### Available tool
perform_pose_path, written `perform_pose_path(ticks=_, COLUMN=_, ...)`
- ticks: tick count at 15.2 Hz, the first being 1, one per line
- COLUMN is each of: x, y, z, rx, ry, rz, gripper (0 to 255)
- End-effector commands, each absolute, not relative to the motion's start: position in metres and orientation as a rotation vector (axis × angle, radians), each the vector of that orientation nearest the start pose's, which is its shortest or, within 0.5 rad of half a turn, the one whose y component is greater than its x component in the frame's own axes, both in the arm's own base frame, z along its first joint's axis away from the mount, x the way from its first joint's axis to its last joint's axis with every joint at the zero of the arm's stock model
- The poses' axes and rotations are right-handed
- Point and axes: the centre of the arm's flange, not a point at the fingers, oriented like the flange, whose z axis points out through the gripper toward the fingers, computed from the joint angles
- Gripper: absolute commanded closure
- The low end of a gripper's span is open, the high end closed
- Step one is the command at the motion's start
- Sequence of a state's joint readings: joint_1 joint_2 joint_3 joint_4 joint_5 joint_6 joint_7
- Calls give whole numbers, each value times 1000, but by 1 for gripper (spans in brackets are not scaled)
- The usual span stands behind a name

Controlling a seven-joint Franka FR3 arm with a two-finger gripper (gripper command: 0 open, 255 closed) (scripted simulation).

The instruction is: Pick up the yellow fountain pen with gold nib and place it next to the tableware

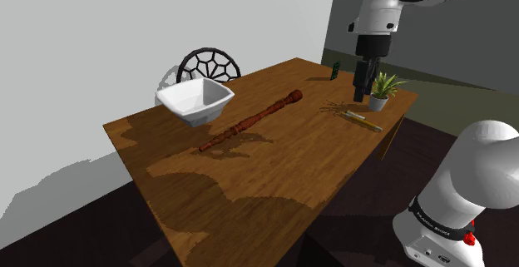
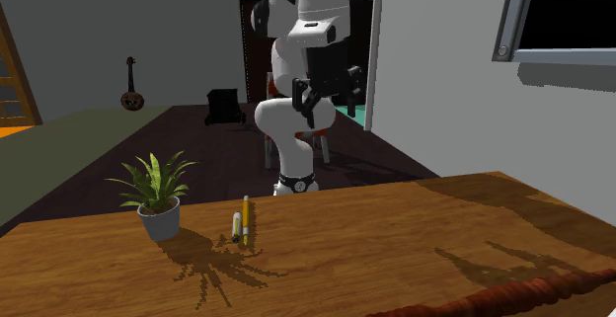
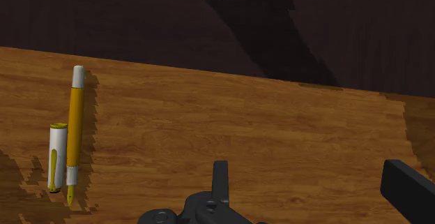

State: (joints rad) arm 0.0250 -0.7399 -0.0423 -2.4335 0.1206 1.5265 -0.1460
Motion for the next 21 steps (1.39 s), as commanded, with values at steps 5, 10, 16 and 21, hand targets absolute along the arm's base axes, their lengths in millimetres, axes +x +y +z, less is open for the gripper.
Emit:
perform_pose_path(ticks=5, x=311, y=-30, z=506, rx=-3004, ry=-150, rz=190, gripper=0)
perform_pose_path(ticks=10, x=314, y=-77, z=468, rx=-3051, ry=-80, rz=137, gripper=0)
perform_pose_path(ticks=16, x=316, y=-135, z=425, rx=-3104, ry=6, rz=71, gripper=0)
perform_pose_path(ticks=21, x=316, y=-173, z=394, rx=-3136, ry=62, rz=27, gripper=0)
